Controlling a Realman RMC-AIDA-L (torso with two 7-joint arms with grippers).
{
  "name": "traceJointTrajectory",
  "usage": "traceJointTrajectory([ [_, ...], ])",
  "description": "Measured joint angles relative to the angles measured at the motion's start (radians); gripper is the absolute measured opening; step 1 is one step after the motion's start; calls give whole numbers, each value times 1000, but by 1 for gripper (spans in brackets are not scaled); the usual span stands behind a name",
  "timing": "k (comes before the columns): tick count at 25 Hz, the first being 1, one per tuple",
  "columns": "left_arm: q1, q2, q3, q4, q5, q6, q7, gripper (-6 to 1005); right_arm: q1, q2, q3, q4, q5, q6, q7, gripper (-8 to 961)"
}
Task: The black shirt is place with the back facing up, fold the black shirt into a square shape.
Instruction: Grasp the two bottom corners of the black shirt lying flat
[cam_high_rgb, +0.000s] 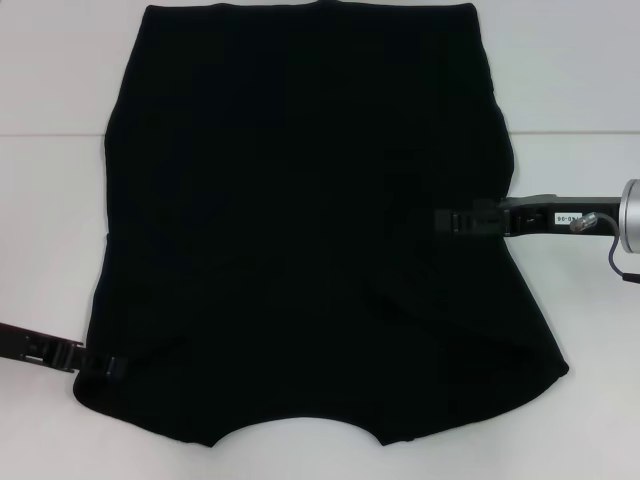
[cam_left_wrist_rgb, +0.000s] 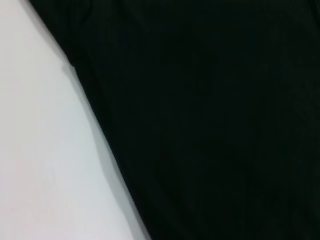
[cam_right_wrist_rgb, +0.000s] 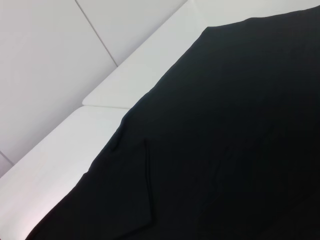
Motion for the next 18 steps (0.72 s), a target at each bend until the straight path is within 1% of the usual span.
traceJointTrajectory([
  [5,-3,-3,40,0,9,-9,-1,657,0,0,0,0,0,0,1,930],
  [10,-4,-6,46,1,26,-37,-1,607,0,0,1,0,0,0,3,930],
  [16,-7,-1,43,3,27,-40,-1,393,-6,-1,2,-1,0,-6,3,929],
  [18,-7,-1,44,3,27,-40,-1,289,-8,-1,2,-1,-2,-8,3,929],
])
